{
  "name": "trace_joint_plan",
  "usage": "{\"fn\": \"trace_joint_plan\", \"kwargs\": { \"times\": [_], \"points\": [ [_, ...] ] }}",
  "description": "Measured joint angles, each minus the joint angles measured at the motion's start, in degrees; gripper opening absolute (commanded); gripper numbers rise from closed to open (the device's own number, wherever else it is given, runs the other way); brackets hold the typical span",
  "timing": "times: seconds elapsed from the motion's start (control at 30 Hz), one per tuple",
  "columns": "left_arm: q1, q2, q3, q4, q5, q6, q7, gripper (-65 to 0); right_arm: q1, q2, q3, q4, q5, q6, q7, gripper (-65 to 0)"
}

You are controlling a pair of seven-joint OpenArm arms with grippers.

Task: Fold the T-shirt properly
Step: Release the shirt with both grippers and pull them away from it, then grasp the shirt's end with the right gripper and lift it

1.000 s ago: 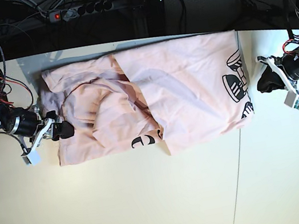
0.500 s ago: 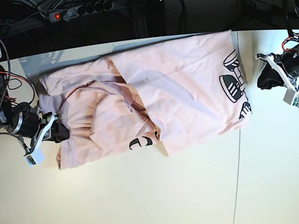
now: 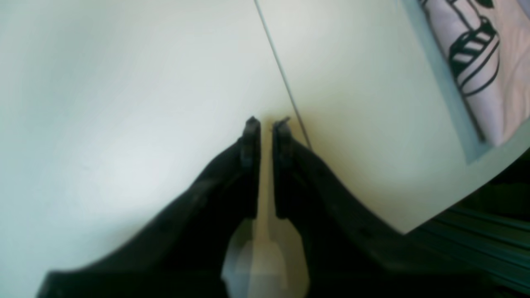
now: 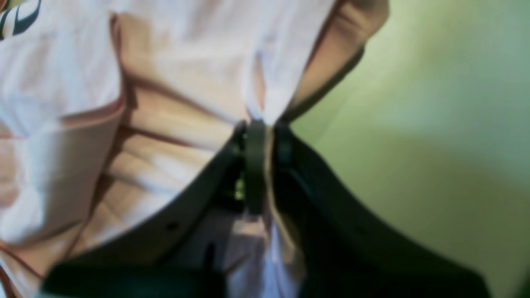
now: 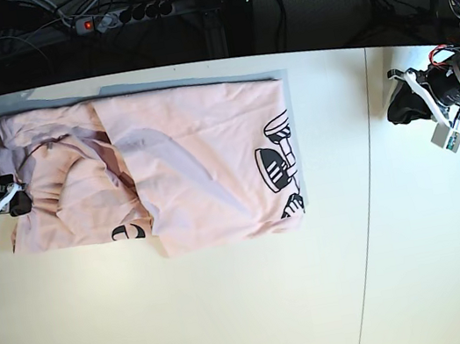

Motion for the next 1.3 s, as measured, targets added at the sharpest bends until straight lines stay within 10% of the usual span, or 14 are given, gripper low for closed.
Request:
{"fn": "trace_joint_plan", "kwargs": {
  "times": [0.8, 1.3],
  "points": [
    [0.0, 0.3, 0.0, 0.0, -1.2, 0.0, 0.5, -56.3, -0.8, 0.2, 1.0, 21.9, 12.3, 0.1, -7.1, -65.0],
    [-0.6, 9.7, 10.6, 0.9, 12.5, 3.5, -8.0, -56.4, 3.0, -1.4, -2.3, 36.5, 11.6, 0.1, -8.1, -65.0]
  ]
}}
